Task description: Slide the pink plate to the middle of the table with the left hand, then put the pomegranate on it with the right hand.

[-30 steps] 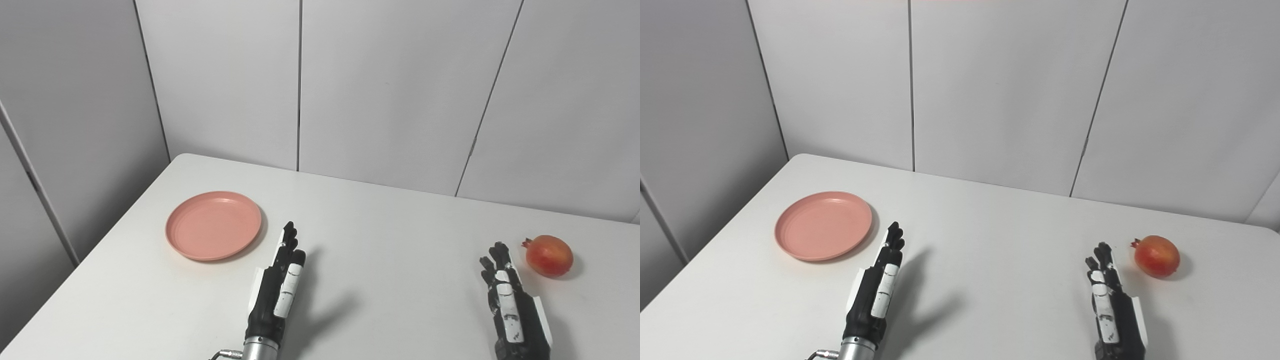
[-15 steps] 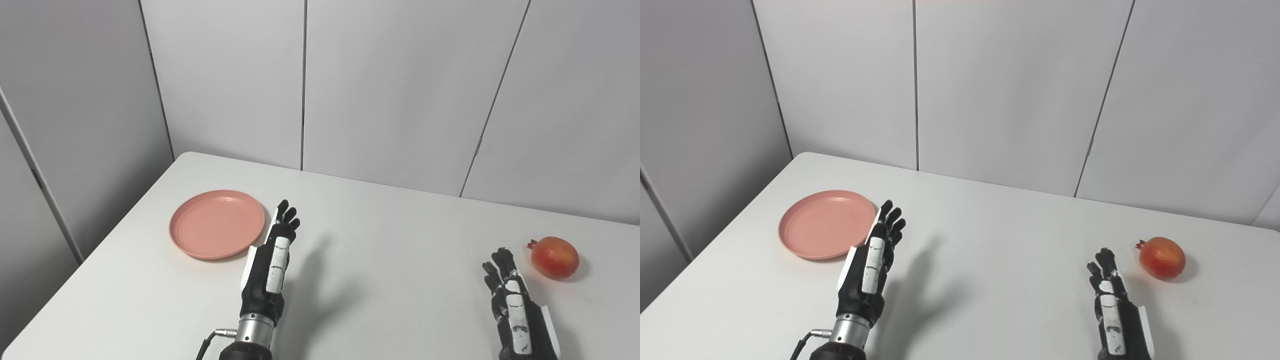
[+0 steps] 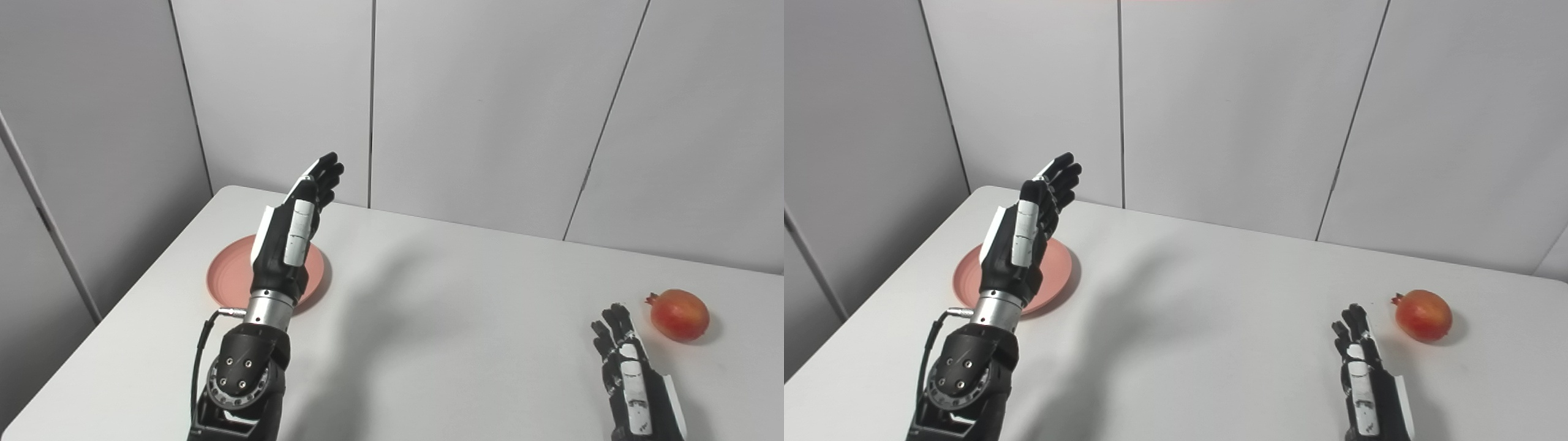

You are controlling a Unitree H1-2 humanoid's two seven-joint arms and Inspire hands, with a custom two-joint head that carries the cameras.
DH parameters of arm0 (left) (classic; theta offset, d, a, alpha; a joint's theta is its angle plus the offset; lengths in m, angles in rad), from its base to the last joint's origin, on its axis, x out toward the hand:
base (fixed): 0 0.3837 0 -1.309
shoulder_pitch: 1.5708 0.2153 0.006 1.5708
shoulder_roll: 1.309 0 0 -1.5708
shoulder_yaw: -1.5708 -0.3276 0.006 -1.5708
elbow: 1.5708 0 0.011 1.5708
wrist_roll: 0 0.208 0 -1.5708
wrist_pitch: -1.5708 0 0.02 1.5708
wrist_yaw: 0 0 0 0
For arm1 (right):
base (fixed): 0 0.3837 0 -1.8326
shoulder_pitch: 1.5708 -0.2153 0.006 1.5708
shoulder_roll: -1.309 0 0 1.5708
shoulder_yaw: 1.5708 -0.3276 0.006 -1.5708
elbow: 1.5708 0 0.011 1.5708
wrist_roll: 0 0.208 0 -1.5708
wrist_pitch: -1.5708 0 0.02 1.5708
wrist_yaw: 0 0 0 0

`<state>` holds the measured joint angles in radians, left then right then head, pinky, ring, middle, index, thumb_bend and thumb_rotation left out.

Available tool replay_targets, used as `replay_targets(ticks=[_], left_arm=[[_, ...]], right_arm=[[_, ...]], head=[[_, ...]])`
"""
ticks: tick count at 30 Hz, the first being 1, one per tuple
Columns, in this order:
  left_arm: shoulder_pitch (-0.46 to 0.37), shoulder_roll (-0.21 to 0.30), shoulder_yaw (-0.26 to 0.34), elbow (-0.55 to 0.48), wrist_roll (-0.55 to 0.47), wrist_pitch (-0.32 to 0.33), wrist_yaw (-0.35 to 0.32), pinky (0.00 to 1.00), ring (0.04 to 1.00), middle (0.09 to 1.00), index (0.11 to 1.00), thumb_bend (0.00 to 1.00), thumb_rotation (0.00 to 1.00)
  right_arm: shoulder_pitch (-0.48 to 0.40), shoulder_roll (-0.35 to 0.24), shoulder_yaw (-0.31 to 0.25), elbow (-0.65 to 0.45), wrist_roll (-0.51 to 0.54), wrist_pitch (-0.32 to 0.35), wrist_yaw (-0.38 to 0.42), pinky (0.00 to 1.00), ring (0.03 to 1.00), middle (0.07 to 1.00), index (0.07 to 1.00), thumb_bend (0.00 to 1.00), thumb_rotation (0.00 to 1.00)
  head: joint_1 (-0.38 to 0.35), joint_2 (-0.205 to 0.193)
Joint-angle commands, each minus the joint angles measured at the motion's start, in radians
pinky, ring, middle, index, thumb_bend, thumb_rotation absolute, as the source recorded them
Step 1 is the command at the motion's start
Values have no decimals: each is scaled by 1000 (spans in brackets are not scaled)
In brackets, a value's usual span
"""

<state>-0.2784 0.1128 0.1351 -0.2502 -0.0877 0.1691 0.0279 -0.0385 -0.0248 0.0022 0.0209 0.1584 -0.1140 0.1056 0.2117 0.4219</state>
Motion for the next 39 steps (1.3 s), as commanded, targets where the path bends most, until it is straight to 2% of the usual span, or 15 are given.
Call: replay_targets(ticks=[1, 4, 7, 9, 12, 15, 17, 23, 30, 39], left_arm=[[-50, 42, 27, 24, -22, -54, -16, 984, 941, 895, 833, 993, 1000], [-75, 80, 51, 52, -18, -48, -9, 916, 889, 871, 849, 1000, 1000], [-102, 122, 77, 85, -47, -44, -30, 939, 894, 864, 876, 1000, 1000], [-118, 145, 94, 131, -79, -81, -50, 961, 905, 867, 898, 1000, 1000], [-145, 172, 125, 227, -145, -181, -103, 986, 908, 873, 932, 1000, 1000], [-182, 216, 154, 355, -183, -269, -145, 937, 901, 885, 931, 1000, 1000], [-204, 242, 163, 430, -186, -312, -161, 881, 887, 887, 924, 1000, 1000], [-247, 296, 184, 602, -218, -409, -211, 922, 899, 902, 960, 1000, 1000], [-295, 339, 208, 761, -268, -467, -253, 907, 895, 913, 956, 1000, 958], [-344, 396, 199, 952, -210, -532, -224, 908, 896, 922, 974, 1000, 963]], right_arm=[[61, -1, -3, 51, 0, 0, 5, 1000, 949, 961, 949, 783, 879], [61, -1, -4, 53, 4, 2, 5, 1000, 949, 956, 947, 779, 877], [60, 0, -7, 51, 9, 6, 5, 1000, 951, 955, 948, 771, 873], [60, 2, -9, 51, 13, 8, 5, 1000, 952, 952, 946, 776, 868], [60, 1, -10, 51, 15, 10, 5, 1000, 949, 946, 941, 787, 864], [60, 0, -11, 49, 19, 17, 6, 1000, 951, 945, 935, 787, 862], [59, -1, -11, 48, 20, 20, 6, 1000, 952, 942, 919, 791, 860], [58, -6, -8, 47, 17, 16, 8, 997, 946, 923, 863, 788, 862], [58, -11, -3, 38, 10, 18, 8, 990, 937, 917, 838, 794, 876], [55, -9, -1, 36, 17, 28, 10, 990, 937, 922, 834, 813, 872]], head=[[1, 1], [3, 1], [4, 1], [6, 1], [6, 1], [6, 1], [6, 1], [4, 4], [5, 10], [3, 5]])
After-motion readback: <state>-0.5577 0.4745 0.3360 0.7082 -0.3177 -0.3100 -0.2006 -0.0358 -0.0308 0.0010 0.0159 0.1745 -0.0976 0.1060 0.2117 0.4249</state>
